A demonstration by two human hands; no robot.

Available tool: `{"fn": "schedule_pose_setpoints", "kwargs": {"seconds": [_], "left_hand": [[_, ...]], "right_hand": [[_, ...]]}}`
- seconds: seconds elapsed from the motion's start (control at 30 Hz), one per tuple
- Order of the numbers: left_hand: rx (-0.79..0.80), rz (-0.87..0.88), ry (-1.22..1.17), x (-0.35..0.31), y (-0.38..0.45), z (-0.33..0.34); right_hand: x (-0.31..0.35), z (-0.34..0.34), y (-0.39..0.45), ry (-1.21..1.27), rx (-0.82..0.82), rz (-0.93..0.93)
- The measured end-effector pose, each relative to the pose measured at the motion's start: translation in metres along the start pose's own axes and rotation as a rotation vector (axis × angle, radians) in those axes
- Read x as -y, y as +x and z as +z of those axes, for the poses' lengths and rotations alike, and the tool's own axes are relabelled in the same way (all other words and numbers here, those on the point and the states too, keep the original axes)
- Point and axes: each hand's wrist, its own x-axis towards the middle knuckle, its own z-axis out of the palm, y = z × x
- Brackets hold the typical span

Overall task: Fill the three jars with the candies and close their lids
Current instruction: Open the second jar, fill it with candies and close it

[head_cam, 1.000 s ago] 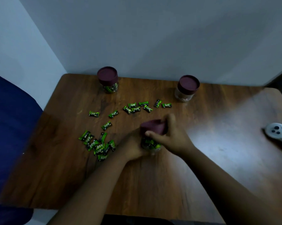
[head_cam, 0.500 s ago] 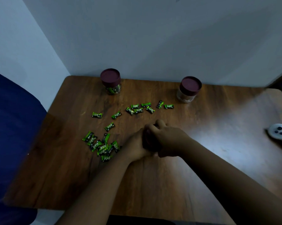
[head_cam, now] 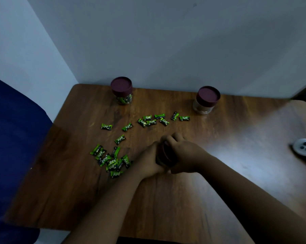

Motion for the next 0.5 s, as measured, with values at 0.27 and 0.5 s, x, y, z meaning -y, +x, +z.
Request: {"fn": "schedule_pose_setpoints", "kwargs": {"seconds": [0.27,0.5], "left_hand": [[-0.026,-0.04,0.264,0.018,0.001,0.012],[0.013,-0.056,-0.375,0.006,-0.011,0.0]], "right_hand": [[0.011,0.001,0.01,-0.237,0.023,-0.108],[-0.021,-0.023,-0.008,0.792,0.006,0.056]]}}
